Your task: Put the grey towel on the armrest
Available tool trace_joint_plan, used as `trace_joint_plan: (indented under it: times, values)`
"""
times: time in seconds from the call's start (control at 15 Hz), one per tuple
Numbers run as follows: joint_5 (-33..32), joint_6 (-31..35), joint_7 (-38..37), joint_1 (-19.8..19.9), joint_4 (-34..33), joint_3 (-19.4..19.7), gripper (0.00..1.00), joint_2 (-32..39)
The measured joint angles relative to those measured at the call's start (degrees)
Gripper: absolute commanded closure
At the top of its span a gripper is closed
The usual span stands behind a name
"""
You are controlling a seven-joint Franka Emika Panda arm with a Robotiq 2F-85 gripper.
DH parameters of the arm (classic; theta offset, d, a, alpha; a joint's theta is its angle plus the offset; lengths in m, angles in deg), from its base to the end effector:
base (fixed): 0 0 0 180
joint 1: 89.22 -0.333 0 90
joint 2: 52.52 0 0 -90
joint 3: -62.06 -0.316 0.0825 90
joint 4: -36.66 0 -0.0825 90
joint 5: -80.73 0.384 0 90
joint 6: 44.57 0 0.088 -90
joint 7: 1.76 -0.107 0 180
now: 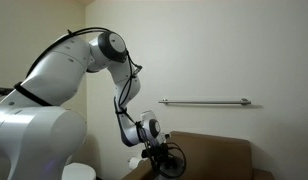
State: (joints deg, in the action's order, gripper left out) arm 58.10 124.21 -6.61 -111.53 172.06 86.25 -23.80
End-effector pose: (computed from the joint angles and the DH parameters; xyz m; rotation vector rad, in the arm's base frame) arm 0.5079 -0.0058 0.1406 2.8116 0.4623 0.1339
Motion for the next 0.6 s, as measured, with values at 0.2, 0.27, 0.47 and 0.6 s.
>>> trace_joint_plan:
  times: [0.2,0.27,0.47,0.6]
  values:
    - [-5.89,-2.97,-2.98,-6.76,-0.98,2.71,0.97,-0.83]
    - [-8.23,-4.39,-4.41,-8.89,-1.62,3.28,0.97,-1.29]
    - [-15.40,-8.23,-8.34,-12.70,-3.93,3.11,0.97,-3.10]
    - [-19.45,-9.64,-9.62,-12.51,-5.38,1.19,0.97,-4.76]
